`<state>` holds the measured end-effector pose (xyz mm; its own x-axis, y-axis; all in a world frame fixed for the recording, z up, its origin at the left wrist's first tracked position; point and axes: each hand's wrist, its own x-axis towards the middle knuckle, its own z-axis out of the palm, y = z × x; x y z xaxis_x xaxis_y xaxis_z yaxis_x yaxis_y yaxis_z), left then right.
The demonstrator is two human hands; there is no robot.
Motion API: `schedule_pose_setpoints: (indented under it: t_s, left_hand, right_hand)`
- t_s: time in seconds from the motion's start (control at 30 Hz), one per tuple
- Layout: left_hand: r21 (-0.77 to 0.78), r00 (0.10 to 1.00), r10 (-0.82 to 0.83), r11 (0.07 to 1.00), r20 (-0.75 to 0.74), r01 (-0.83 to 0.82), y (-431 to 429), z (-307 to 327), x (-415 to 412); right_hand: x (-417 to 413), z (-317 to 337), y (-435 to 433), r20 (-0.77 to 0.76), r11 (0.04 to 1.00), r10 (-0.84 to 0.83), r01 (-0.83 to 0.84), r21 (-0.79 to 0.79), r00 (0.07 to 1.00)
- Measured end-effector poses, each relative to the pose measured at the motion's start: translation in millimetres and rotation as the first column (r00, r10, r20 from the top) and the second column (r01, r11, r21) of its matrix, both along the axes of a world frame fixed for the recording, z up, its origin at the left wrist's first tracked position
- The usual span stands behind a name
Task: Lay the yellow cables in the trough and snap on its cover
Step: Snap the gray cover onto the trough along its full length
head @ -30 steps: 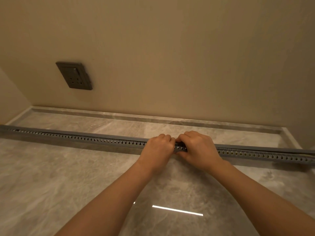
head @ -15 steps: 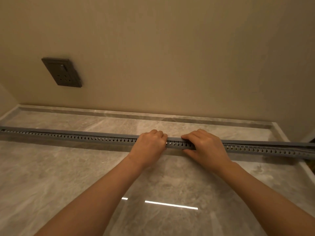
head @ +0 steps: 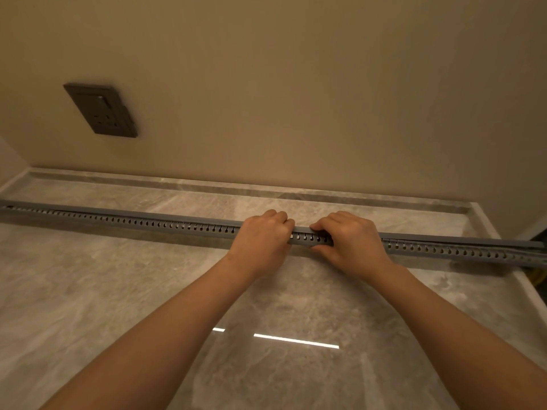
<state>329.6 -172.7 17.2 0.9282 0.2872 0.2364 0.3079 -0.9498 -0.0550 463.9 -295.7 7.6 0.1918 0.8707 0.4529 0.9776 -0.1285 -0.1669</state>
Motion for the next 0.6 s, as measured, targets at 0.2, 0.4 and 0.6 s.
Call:
schedule_pose_setpoints:
  t_s: [0.2,0.4,0.6]
  left_hand:
    - [-0.022,0.999,-0.025,0.999,0.022,0.025,-18,-6,18]
    - [0.008,1.0,-0.026,1.0,-0.015,0.026,-18,-6,18]
    - [0.025,0.999,-0.013,1.0,-0.053,0.014,-18,-3,19]
  right_hand:
    - [-1,-1,-1,-0.03,1.0,0.0,0.001,0.019,1.0]
    - [-4,-4,-4,-0.088,0.998,-0.014,0.019,0.051,0.996]
    - [-6,-8,-13,-0.2,0.996,-0.041,0.057,0.074,0.979]
